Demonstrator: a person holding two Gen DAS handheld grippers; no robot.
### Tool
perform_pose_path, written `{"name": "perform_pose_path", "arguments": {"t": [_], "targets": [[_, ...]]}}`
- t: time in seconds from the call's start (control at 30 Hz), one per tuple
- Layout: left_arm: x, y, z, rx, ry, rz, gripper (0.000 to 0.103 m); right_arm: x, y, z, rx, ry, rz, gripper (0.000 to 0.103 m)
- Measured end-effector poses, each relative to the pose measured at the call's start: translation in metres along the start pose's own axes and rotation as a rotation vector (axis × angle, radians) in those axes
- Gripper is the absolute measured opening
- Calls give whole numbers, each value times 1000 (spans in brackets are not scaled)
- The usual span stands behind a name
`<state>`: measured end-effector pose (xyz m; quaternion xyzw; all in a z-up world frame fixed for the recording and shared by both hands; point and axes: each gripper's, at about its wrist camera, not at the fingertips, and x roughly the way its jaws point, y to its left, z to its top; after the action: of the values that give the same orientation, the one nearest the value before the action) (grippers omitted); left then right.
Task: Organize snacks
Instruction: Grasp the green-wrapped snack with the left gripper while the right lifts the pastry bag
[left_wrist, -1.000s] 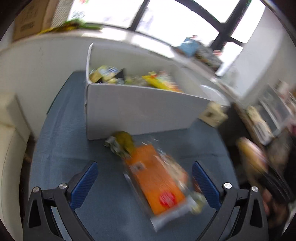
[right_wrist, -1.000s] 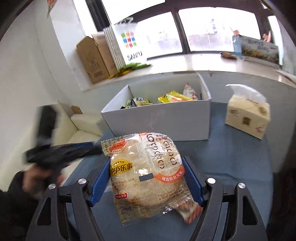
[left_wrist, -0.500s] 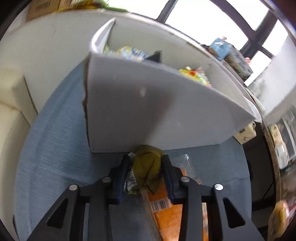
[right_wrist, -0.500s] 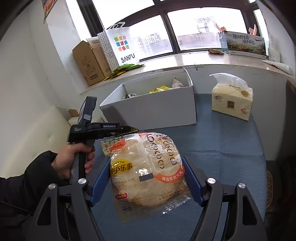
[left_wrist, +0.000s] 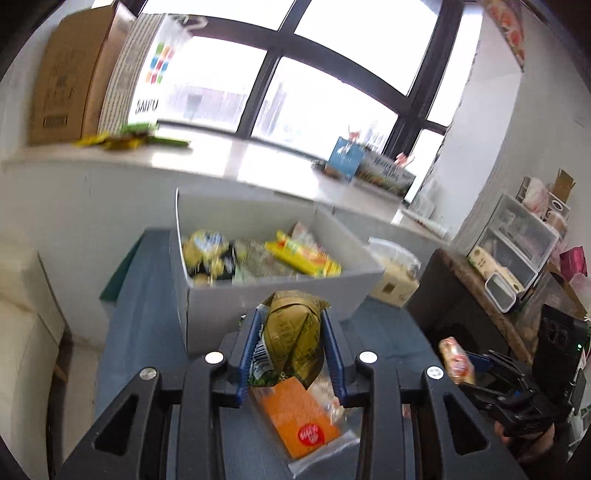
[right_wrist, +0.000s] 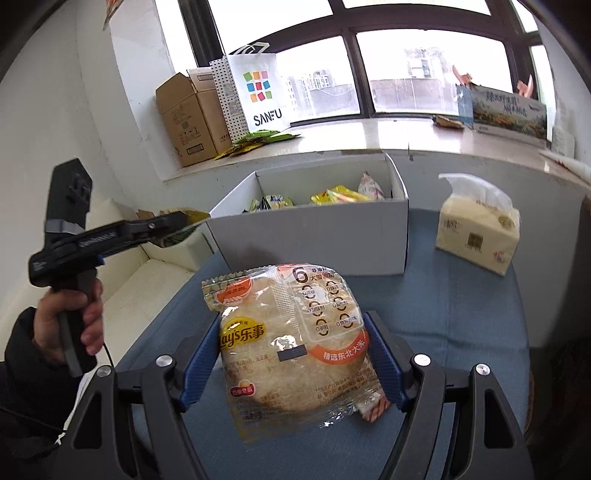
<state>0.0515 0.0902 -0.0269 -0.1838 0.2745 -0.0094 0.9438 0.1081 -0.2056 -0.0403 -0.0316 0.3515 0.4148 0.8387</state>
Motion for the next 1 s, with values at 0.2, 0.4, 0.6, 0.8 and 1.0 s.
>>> {"name": "perform_pose_path", "arguments": {"t": [0.2, 0.4, 0.6, 0.8, 1.0], "targets": [[23, 8, 52, 18, -33, 5, 37, 16, -5, 60, -13, -48, -13, 79], [74, 19, 95, 18, -2, 30, 37, 63, -22, 134, 35, -86, -39, 79], [120, 22, 111, 32, 26, 58, 42, 126, -51, 180, 143, -38, -46, 79], [139, 38, 108, -21, 78, 131, 103, 156, -75, 183, 275, 4, -67, 103], [126, 40, 97, 34, 82, 161, 103, 144, -80, 170, 272, -12, -70, 103]]}}
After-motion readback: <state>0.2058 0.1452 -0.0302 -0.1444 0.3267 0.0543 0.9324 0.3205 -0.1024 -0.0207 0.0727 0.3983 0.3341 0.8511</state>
